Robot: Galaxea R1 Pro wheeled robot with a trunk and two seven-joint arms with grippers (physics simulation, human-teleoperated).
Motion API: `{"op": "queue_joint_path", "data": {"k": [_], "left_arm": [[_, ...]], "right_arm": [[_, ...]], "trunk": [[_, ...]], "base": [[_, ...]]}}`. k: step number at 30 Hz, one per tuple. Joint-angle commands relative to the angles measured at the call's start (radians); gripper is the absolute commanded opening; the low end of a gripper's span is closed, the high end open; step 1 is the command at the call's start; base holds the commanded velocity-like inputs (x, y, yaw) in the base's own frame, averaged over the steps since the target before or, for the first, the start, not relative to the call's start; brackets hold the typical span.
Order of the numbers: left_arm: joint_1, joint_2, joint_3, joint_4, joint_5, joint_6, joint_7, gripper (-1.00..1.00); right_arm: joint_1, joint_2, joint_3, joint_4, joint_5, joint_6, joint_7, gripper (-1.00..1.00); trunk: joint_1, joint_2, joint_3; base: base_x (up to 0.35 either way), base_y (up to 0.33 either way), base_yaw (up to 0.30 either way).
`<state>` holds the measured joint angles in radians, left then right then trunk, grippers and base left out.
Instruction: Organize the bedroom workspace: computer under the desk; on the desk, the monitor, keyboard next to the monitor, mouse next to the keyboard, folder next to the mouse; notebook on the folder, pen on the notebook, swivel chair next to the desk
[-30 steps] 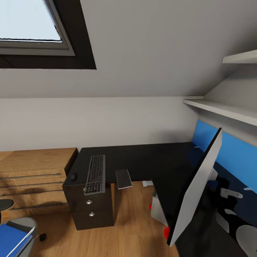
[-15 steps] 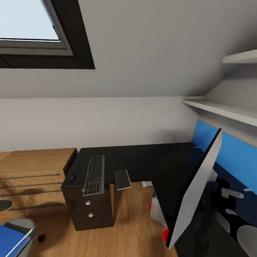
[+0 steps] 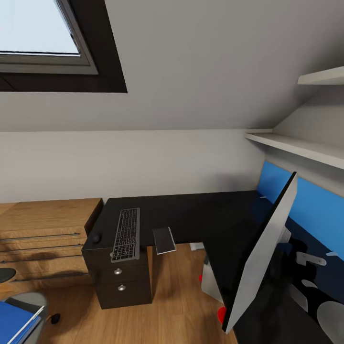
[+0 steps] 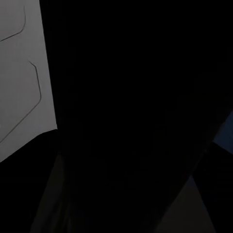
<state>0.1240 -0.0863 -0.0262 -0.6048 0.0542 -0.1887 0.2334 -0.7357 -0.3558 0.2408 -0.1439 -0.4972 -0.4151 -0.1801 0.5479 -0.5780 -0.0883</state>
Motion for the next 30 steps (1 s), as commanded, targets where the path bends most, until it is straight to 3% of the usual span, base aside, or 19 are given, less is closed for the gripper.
{"op": "queue_joint_path", "data": {"k": [1,12,26,30], "left_arm": [[0.000,0.000,-0.003,-0.001,0.006,-0.002,0.004,1.00],[0.000,0.000,-0.003,-0.001,0.006,-0.003,0.004,1.00],[0.000,0.000,-0.003,-0.001,0.006,-0.002,0.004,1.00],[0.000,-0.001,-0.003,-0.001,0.006,-0.002,0.004,1.00]], "right_arm": [[-0.001,0.000,0.014,0.000,-0.004,-0.001,-0.004,-1.00],[-0.001,-0.001,0.014,0.000,-0.004,-0.001,-0.004,-1.00],[-0.001,-0.002,0.015,0.007,-0.004,-0.002,-0.004,-1.00],[-0.001,-0.001,0.016,0.017,-0.004,-0.038,-0.004,-1.00]], "trunk": [[0.000,-0.001,-0.002],[0.000,-0.001,-0.002],[0.000,-0.001,-0.002],[0.000,-0.001,-0.002]], "base": [[0.000,0.000,0.000],[-0.006,0.000,0.000],[-0.307,0.000,0.000],[-0.331,0.000,0.000]]}}
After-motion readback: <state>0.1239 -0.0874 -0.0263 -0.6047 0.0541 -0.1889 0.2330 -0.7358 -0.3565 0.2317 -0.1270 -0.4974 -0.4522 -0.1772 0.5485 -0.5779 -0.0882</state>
